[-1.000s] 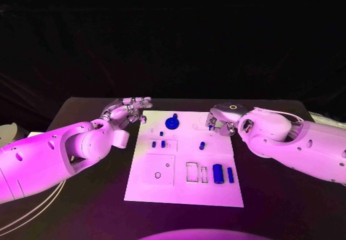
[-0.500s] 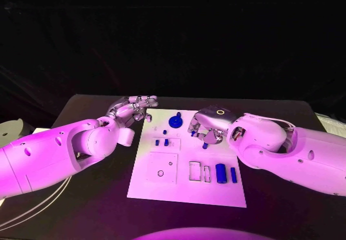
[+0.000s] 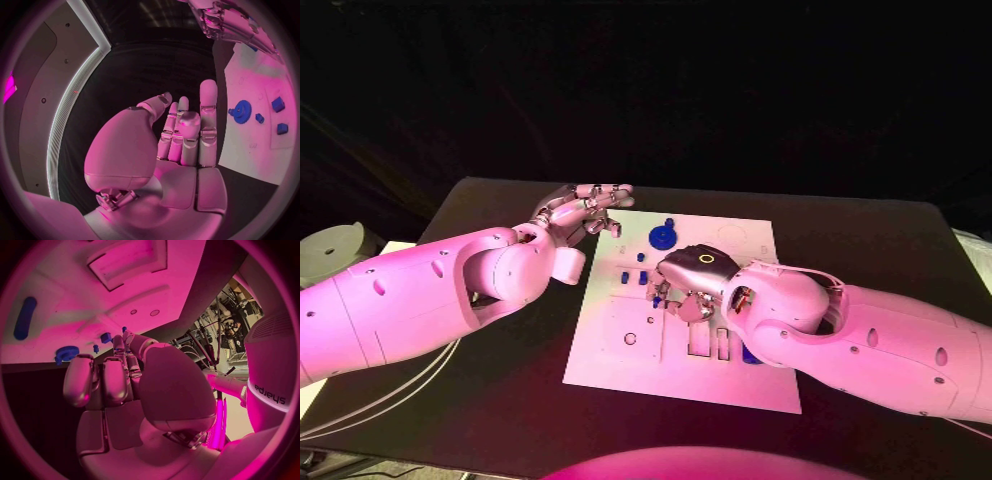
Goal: Assemble the parts on the task board
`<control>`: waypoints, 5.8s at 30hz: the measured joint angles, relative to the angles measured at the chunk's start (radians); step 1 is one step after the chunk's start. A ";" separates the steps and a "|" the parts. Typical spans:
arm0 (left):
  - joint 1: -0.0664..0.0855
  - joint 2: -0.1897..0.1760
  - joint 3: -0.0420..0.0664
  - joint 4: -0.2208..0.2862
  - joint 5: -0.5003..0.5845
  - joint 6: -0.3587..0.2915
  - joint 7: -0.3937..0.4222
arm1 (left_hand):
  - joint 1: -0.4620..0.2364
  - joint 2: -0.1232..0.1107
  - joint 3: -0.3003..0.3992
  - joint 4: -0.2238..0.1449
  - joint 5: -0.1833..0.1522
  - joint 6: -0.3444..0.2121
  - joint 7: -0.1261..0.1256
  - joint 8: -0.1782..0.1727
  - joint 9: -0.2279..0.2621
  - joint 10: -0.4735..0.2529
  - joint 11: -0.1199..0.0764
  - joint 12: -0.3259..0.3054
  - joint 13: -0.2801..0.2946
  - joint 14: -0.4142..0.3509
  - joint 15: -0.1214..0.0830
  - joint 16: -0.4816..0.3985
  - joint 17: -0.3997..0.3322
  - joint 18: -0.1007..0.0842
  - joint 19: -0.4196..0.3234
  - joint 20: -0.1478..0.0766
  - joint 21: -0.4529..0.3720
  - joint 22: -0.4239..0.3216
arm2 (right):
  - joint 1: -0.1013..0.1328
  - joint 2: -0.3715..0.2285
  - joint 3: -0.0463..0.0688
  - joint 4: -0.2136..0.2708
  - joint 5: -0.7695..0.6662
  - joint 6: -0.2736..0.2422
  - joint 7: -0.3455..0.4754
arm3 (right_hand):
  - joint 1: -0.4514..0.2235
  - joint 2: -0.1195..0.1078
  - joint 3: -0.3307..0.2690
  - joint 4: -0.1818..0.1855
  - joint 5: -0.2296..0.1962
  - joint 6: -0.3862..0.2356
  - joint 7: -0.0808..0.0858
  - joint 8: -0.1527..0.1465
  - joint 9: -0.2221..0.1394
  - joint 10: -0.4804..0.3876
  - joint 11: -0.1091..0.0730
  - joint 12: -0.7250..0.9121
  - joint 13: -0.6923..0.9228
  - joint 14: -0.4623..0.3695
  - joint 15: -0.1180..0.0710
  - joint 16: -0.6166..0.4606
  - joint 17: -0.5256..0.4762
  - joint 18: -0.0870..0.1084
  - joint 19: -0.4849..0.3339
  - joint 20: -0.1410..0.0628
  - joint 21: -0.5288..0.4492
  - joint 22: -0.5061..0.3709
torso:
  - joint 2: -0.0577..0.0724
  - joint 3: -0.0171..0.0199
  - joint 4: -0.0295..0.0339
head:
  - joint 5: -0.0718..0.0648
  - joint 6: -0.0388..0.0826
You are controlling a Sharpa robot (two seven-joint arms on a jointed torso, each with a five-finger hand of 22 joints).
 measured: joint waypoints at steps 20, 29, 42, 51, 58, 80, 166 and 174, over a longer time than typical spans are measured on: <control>0.000 0.002 0.000 0.001 0.000 0.003 -0.002 | 0.000 0.000 0.000 0.000 0.000 -0.003 0.003 0.000 0.000 -0.001 0.001 0.000 0.000 0.000 0.000 0.000 -0.001 0.000 0.000 0.000 -0.002 -0.001 | -0.028 0.035 -0.007 -0.045 0.014 0.027 0.036 | 0.000 0.000 0.000 -0.005 0.000 -0.003 0.003 -0.005 0.001 0.000 0.001 -0.001 0.000 0.004 0.004 0.004 0.000 0.000 0.004 0.004 0.000 0.000 | -0.001 0.0011 -0.0029 | 0.020 -0.012; 0.000 0.002 0.000 0.001 0.000 0.005 -0.003 | 0.000 0.000 0.000 0.000 0.000 -0.003 0.003 0.000 0.000 -0.001 0.001 0.000 0.000 0.000 0.000 0.000 -0.004 0.000 0.000 0.000 -0.002 -0.002 | -0.028 0.040 -0.007 -0.052 0.016 0.036 0.038 | -0.006 0.005 0.000 -0.005 -0.001 0.000 0.008 -0.009 0.001 0.001 0.002 -0.002 0.000 0.004 0.004 0.004 0.000 0.000 0.004 0.004 0.000 0.000 | -0.001 0.0012 -0.0029 | 0.020 -0.012; 0.000 0.002 0.000 0.001 0.000 0.009 -0.006 | 0.000 0.000 0.000 0.000 0.000 -0.003 0.003 0.000 0.000 -0.001 0.001 0.000 0.000 0.000 0.000 0.000 -0.003 0.000 0.000 0.000 -0.002 -0.002 | -0.026 0.059 -0.011 -0.067 0.009 0.061 0.029 | -0.014 -0.003 -0.007 -0.012 -0.001 -0.001 0.008 -0.007 0.002 -0.002 0.008 -0.002 0.002 0.000 0.007 0.004 0.000 0.000 0.001 0.006 0.000 -0.002 | -0.001 0.0005 -0.0021 | 0.021 -0.015; 0.000 0.001 0.000 0.002 0.000 0.011 -0.009 | 0.000 0.000 -0.003 0.003 0.000 -0.003 0.003 0.000 0.000 -0.001 0.001 0.000 0.000 0.000 0.000 0.000 -0.006 0.000 0.000 0.000 -0.002 -0.002 | -0.026 0.061 -0.013 -0.072 0.009 0.062 0.025 | -0.071 -0.041 -0.047 0.001 0.004 -0.103 0.041 -0.012 -0.017 -0.124 0.040 -0.009 -0.003 0.002 0.038 -0.002 -0.023 0.000 -0.022 0.037 -0.037 -0.059 | -0.001 0.0005 -0.0023 | 0.019 -0.016; 0.000 0.001 0.000 0.002 0.000 0.013 -0.013 | 0.000 0.000 -0.003 0.003 0.000 -0.003 0.003 0.000 0.000 -0.001 0.001 0.000 0.000 0.000 0.000 0.000 -0.006 0.000 0.000 0.000 -0.002 -0.002 | -0.028 0.056 -0.017 -0.072 0.012 0.038 0.023 | -0.077 -0.047 -0.112 0.002 0.004 -0.186 0.061 -0.012 -0.019 -0.261 0.071 -0.005 -0.004 0.000 0.051 -0.010 -0.038 0.016 -0.052 0.055 -0.094 -0.143 | -0.002 0.0005 -0.0027 | 0.017 -0.014; 0.000 -0.007 0.000 0.004 0.000 0.020 -0.022 | 0.000 0.000 -0.005 0.000 0.000 -0.003 0.003 0.000 0.000 -0.001 0.001 0.000 -0.001 -0.004 0.004 0.000 -0.008 0.000 0.000 0.000 -0.002 -0.003 | 0.049 -0.193 0.016 0.059 0.082 -0.052 -0.011 | -0.073 -0.061 -0.238 0.026 0.004 -0.195 0.030 -0.012 -0.017 -0.274 0.048 0.025 -0.002 0.003 0.038 -0.021 -0.058 0.016 -0.052 0.044 -0.109 -0.162 | -0.003 -0.0006 -0.0057 | -0.005 0.004; 0.000 -0.005 0.000 -0.001 0.000 0.036 -0.034 | 0.000 0.000 -0.005 0.000 0.000 -0.007 -0.001 0.000 0.000 -0.005 0.005 0.006 0.000 -0.004 0.004 -0.003 -0.011 0.000 0.000 0.000 -0.007 -0.005 | 0.072 -0.139 0.022 0.131 0.169 -0.011 -0.047 | 0.070 0.038 -0.210 0.134 -0.001 -0.030 0.009 0.000 -0.006 -0.036 0.010 0.041 -0.002 0.000 0.015 -0.002 -0.041 0.015 -0.009 0.016 -0.085 -0.105 | -0.004 -0.0032 -0.0062 | 0.002 0.004; 0.000 0.000 0.000 -0.002 0.000 0.039 -0.035 | 0.000 0.000 -0.005 0.000 0.000 -0.007 -0.001 0.000 0.000 -0.005 0.005 0.006 0.000 -0.004 0.004 -0.003 -0.011 0.000 0.000 0.000 -0.007 -0.005 | 0.018 -0.046 0.018 0.123 0.170 -0.009 -0.028 | 0.070 0.038 -0.201 0.130 0.002 -0.031 0.010 -0.005 -0.006 -0.036 0.010 0.033 -0.002 0.000 0.015 -0.002 -0.041 0.016 -0.009 0.016 -0.085 -0.106 | -0.004 -0.0035 -0.0044 | 0.011 -0.001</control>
